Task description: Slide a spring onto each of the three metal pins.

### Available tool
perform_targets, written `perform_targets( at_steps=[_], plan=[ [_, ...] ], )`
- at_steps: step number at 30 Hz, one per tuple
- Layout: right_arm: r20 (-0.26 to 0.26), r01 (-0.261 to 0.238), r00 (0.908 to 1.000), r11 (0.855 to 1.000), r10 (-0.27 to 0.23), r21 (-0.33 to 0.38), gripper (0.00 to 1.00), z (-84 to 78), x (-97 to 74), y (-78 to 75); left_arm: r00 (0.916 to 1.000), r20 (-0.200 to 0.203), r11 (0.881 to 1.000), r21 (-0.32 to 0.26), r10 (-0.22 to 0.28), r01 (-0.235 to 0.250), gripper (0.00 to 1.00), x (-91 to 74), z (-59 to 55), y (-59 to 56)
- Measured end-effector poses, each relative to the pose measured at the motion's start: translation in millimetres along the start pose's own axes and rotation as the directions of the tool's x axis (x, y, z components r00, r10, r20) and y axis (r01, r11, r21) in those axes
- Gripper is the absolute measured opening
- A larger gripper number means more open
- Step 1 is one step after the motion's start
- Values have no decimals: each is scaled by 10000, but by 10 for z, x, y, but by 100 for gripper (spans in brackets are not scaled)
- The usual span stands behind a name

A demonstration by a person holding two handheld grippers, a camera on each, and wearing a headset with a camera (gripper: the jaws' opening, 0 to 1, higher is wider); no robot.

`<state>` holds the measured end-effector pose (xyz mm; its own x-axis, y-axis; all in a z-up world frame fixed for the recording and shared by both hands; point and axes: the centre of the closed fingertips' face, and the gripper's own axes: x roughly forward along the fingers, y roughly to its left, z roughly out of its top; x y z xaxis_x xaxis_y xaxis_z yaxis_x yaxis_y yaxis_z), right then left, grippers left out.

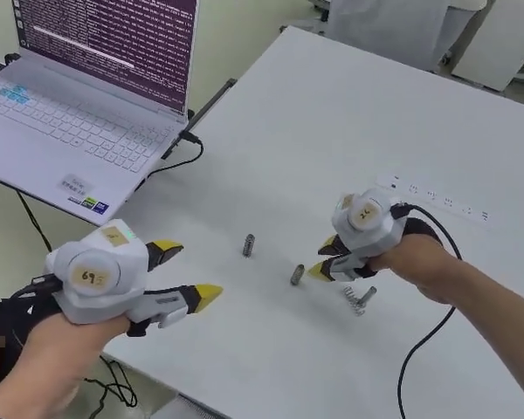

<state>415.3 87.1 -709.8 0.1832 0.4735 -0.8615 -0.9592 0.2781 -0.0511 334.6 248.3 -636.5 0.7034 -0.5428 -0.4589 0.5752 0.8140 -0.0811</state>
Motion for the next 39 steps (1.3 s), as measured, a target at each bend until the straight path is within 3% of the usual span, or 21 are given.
perform_targets(
  at_steps=[11, 17, 26, 35, 39],
  plan=[
    [644, 479, 9967, 9983, -499, 319, 26, -10, -263, 65, 9993, 201, 9994, -145, 306, -303, 46, -91, 83, 60],
    [1183, 789, 9890, 9934, -885, 833, 27, -34, -410, 85, 9992, 210, 9993, -151, 354, -351, 46, -94, 100, 56],
    [2041, 1261, 9659, 9779, -1593, 1668, 30, -37, -703, 132, 9992, 241, 9994, -82, 327, -325, 46, -85, 146, 44],
    [2383, 1461, 9492, 9585, -2055, 2448, 37, -170, -894, 229, 9988, 356, 9995, -7, 331, -331, 46, -85, 237, 33],
    [2757, 1575, 9294, 9391, -2455, 3053, 40, -194, -1007, 253, 9986, 418, 9995, 24, 324, -325, 46, -85, 268, 13]
  ],
)
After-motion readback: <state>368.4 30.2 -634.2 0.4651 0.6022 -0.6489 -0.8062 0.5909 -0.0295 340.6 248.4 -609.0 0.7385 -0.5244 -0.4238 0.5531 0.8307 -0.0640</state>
